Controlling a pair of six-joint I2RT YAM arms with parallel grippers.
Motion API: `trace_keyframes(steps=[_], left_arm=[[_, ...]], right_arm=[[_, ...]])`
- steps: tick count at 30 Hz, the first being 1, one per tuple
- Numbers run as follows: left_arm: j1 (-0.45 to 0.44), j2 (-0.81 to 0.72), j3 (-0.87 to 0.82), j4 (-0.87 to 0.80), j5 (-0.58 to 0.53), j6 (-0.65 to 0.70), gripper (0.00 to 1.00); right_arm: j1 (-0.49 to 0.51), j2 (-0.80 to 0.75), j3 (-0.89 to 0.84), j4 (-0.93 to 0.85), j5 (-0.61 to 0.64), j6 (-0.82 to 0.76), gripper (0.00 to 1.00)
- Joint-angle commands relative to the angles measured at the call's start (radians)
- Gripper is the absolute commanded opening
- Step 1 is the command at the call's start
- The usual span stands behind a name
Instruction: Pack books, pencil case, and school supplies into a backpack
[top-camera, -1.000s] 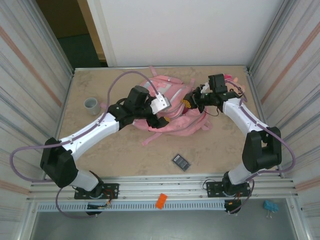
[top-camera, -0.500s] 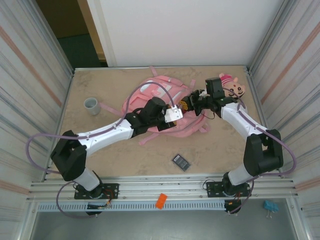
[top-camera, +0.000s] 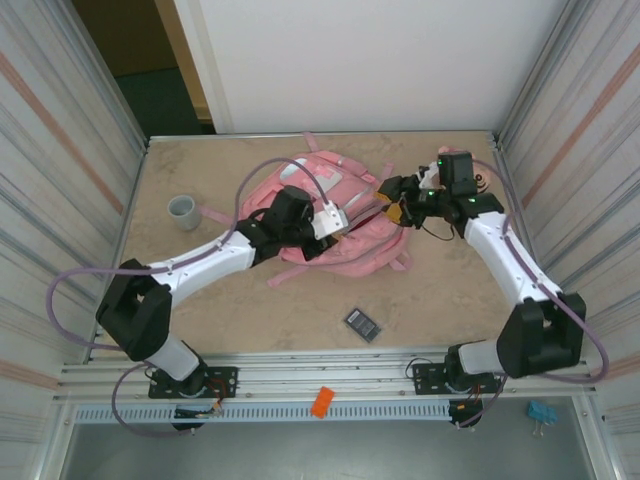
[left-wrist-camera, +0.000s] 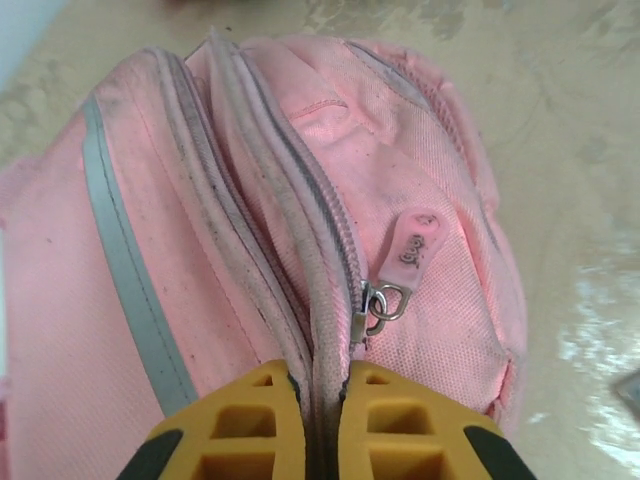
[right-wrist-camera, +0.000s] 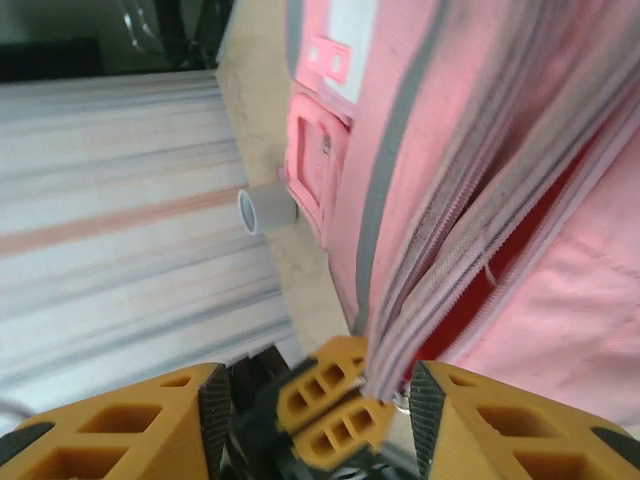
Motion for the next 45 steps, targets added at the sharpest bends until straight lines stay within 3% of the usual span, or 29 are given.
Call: trace_keyframes(steps=[1, 6, 12, 19, 29, 31, 33, 37, 45], left_arm=[[0.048, -0.041, 0.023, -0.038, 0.276, -0.133, 0.00], [0.101, -0.010, 0.056, -0.064, 0.413, -0.218, 0.00], [0.124, 0.034, 0.106, -0.124, 0.454, -0.291, 0.00], [0.128, 0.055, 0.118, -0.122, 0.483, -0.350, 0.00], [0.129, 0.062, 0.124, -0.118, 0.507, -0.355, 0.00], [0.129, 0.060, 0.124, -0.119, 0.505, -0.352, 0.00], [0.130, 0.057, 0.121, -0.119, 0.497, -0.349, 0.00], [0.132, 0.048, 0.116, -0.125, 0.466, -0.330, 0.00], [0.145, 0.044, 0.115, -0.163, 0.422, -0.288, 0.00]], right_arm=[[0.024, -0.082, -0.003, -0.154, 0.008, -0.393, 0.50], [0.176, -0.160, -0.109, -0.153, 0.088, -0.671, 0.47], [0.353, -0.111, -0.097, -0.119, 0.281, -0.770, 0.46], [0.424, -0.044, -0.053, -0.089, 0.423, -0.847, 0.48], [0.452, 0.058, 0.015, -0.062, 0.491, -0.938, 0.47], [0.451, 0.080, 0.029, -0.068, 0.513, -0.947, 0.42], [0.447, 0.097, 0.039, -0.081, 0.532, -0.952, 0.29], [0.413, 0.098, 0.043, -0.123, 0.523, -0.953, 0.13], [0.279, 0.092, 0.070, -0.248, 0.452, -0.951, 0.03]])
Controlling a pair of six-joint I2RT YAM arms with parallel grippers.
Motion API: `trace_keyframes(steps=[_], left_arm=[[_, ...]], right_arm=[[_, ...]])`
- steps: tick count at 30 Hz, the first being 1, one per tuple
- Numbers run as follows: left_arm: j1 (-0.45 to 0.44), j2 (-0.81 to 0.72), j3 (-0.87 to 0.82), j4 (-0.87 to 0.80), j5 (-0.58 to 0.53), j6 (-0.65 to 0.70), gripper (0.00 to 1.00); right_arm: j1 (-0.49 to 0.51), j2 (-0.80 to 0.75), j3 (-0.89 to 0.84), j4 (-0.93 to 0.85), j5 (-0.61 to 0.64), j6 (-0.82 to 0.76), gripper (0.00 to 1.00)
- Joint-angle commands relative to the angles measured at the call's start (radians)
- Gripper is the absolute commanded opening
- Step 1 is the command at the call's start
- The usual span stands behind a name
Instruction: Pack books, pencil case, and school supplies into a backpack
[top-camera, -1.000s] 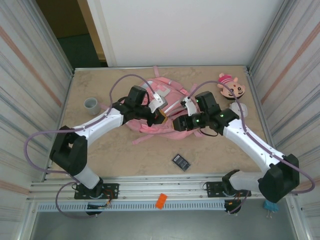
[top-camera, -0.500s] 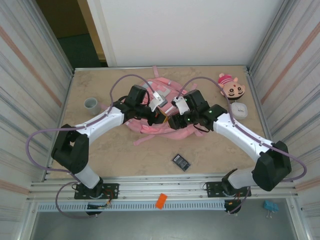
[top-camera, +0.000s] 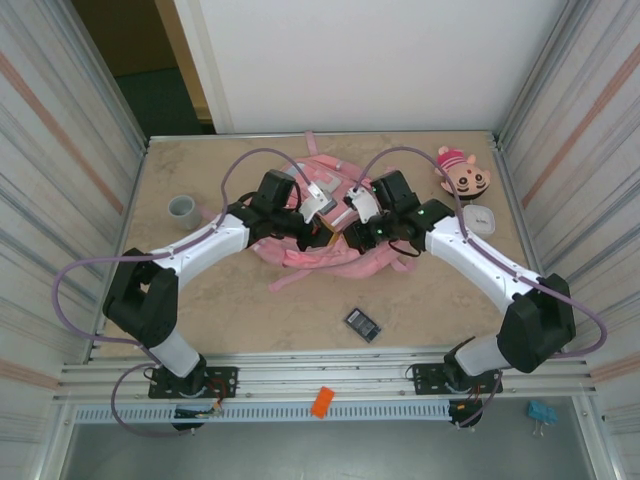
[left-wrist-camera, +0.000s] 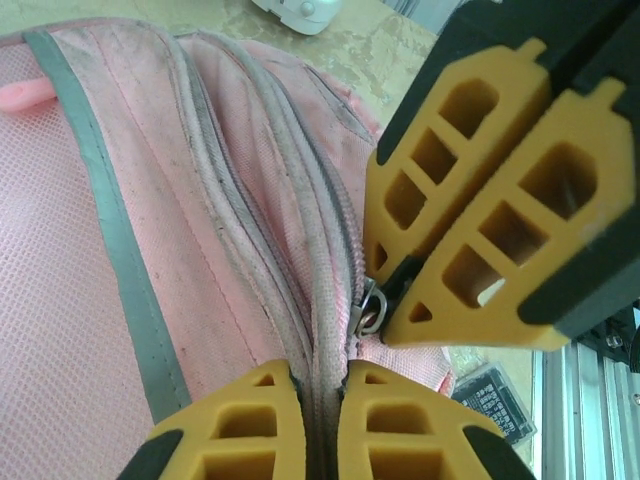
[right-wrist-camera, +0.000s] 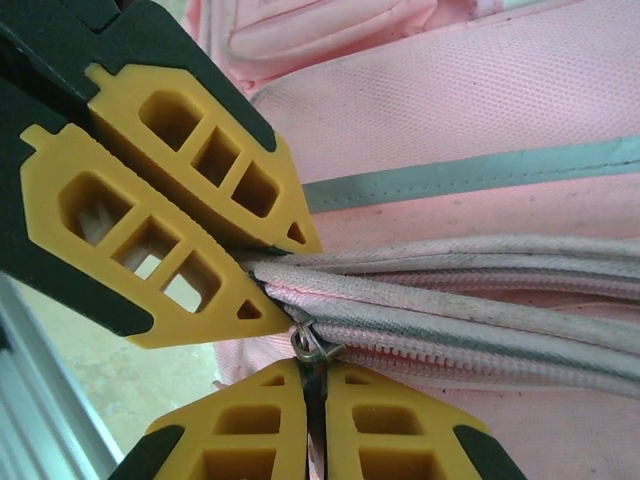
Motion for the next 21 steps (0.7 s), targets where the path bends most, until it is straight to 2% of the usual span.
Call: trace_keyframes(steps=[1, 6, 11, 15, 21], left_arm=[[0.020, -0.026, 0.031, -0.068, 0.046, 0.013, 0.00], [0.026, -0.031, 0.031, -0.068, 0.042, 0.016, 0.00], [0.025, -0.029, 0.037, -0.061, 0.048, 0.011, 0.00], [0.026, -0.029, 0.041, -0.051, 0.049, 0.003, 0.00], [0.026, -0.026, 0.049, -0.047, 0.056, 0.000, 0.00]], right_arm=[[-0.097, 0.008, 0.038, -0.113, 0.098, -0.003, 0.03], [-0.123, 0.039, 0.074, -0.175, 0.097, -0.017, 0.03], [-0.091, 0.047, 0.087, -0.167, 0.055, -0.037, 0.19], [-0.045, 0.045, 0.083, -0.133, 0.079, -0.045, 0.30], [-0.009, 0.047, 0.080, -0.097, 0.087, -0.047, 0.42]])
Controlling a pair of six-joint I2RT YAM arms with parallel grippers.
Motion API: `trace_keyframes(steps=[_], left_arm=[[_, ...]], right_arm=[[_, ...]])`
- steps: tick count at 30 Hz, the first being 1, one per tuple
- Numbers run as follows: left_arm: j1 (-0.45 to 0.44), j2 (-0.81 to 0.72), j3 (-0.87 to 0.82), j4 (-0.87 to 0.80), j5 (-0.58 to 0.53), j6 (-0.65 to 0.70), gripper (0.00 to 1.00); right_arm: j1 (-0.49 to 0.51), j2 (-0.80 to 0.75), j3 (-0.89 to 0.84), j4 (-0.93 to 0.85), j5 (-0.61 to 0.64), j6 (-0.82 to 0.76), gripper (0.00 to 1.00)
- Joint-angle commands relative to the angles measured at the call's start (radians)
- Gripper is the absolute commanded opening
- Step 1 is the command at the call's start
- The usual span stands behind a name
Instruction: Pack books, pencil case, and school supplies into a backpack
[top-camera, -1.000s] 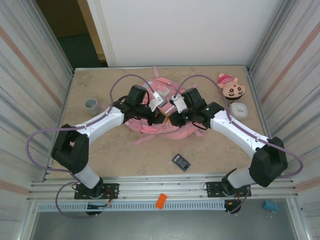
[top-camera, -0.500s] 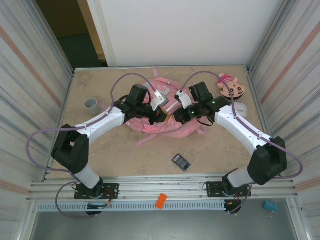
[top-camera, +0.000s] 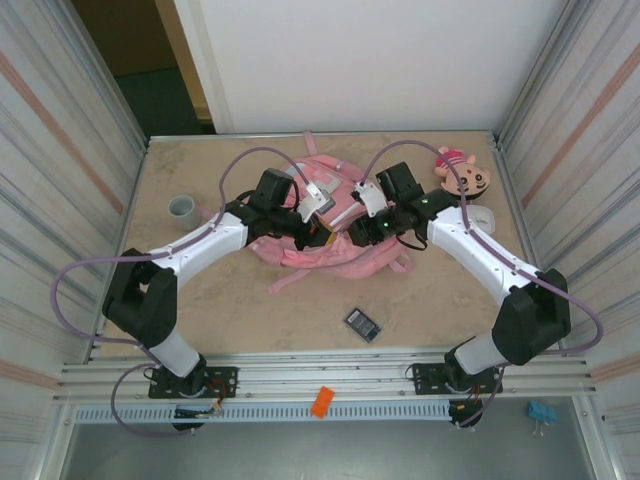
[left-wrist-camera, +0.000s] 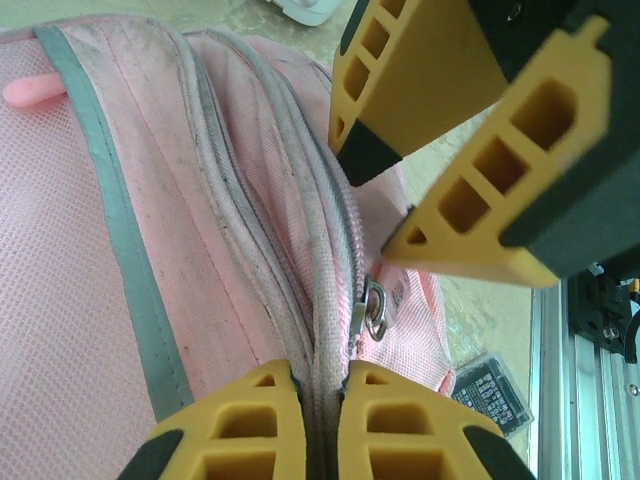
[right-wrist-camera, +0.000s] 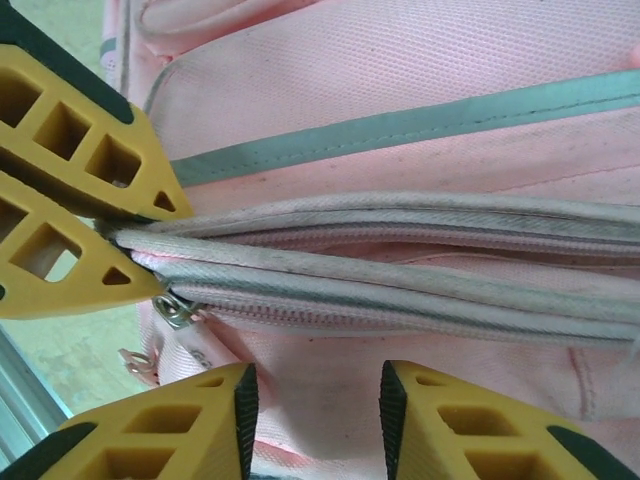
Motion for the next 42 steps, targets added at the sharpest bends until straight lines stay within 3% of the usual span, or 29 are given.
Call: trace_keyframes(steps=[1, 7, 11, 15, 25, 32, 42], left_arm=[[0.013, -0.026, 0.041, -0.010, 0.044, -0.017, 0.00], [0.016, -0.021, 0.045, -0.006, 0.027, -0.036, 0.00], [0.026, -0.006, 0.037, 0.028, 0.071, -0.124, 0.00], [0.028, 0.007, 0.031, 0.025, 0.122, -0.156, 0.00], [0.028, 0.009, 0.028, 0.037, 0.145, -0.175, 0.00], [0.030, 0.002, 0.024, 0.015, 0.101, -0.155, 0.00], [0.038, -0.003, 0.002, 0.012, 0.085, -0.141, 0.00]], right_arm=[[0.023, 0.004, 0.015, 0.008, 0.031, -0.028, 0.43], [0.033, -0.038, 0.008, 0.003, 0.029, -0.087, 0.48], [0.033, -0.046, 0.013, -0.015, 0.004, -0.098, 0.49], [0.036, -0.028, 0.014, -0.014, -0.050, -0.089, 0.51], [0.060, 0.056, 0.060, 0.009, -0.054, -0.101, 0.51], [0.034, 0.050, 0.077, -0.022, -0.004, -0.088, 0.23], [-0.037, 0.039, 0.095, -0.094, -0.161, -0.063, 0.08]])
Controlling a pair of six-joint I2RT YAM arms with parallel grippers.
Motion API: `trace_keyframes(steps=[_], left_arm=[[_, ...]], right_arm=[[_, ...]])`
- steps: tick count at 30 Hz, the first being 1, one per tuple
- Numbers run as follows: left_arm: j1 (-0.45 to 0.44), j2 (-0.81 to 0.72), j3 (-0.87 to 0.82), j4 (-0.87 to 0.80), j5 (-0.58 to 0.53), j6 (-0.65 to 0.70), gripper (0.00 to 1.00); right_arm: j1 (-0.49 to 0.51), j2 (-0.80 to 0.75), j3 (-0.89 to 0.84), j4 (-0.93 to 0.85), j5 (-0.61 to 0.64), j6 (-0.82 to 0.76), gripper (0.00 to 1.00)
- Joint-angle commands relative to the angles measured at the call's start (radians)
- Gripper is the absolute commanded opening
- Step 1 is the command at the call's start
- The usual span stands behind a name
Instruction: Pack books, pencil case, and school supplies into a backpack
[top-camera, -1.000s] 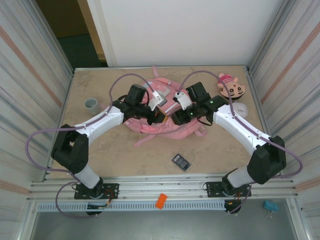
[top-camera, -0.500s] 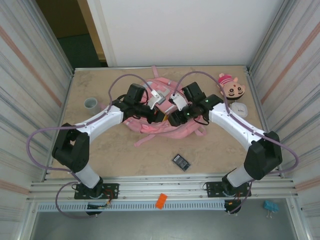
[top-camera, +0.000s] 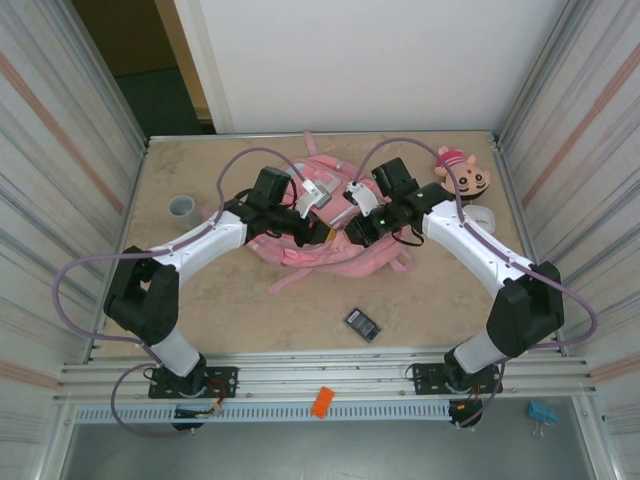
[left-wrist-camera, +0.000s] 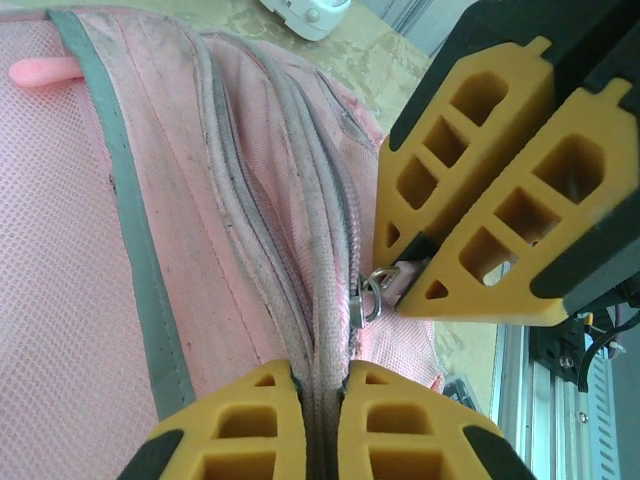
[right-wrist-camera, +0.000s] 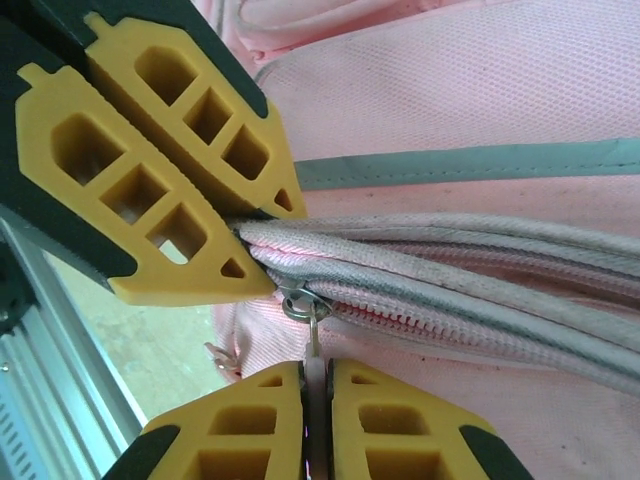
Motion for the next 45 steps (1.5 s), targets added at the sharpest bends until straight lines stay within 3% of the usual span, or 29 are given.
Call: trace_keyframes(steps=[1, 8, 16, 25, 32, 37, 45], left_arm=[[0.013, -0.016, 0.004, -0.018, 0.032, -0.023, 0.00], [0.013, -0.026, 0.004, -0.070, -0.027, 0.039, 0.00], [0.032, -0.054, -0.008, -0.163, -0.121, 0.146, 0.00], [0.032, -0.058, -0.001, -0.204, -0.169, 0.217, 0.02], [0.030, -0.078, -0.024, -0.116, -0.069, 0.150, 0.01], [0.030, -0.094, -0.052, -0.024, 0.023, 0.094, 0.00], [0.030, -0.094, -0.054, -0.015, 0.052, 0.086, 0.00]], right_arm=[[-0.026, -0.004, 0.040, -0.055, -0.034, 0.012, 0.06], [-0.090, 0.031, 0.054, -0.106, -0.138, 0.044, 0.01], [-0.199, 0.044, 0.078, -0.250, -0.094, -0.019, 0.00], [-0.175, 0.085, 0.084, -0.251, -0.183, 0.023, 0.00], [-0.071, 0.100, 0.046, -0.184, -0.170, 0.031, 0.00], [-0.039, 0.098, 0.026, -0.098, -0.151, 0.058, 0.12], [-0.017, 0.106, 0.013, -0.021, -0.143, 0.069, 0.28]])
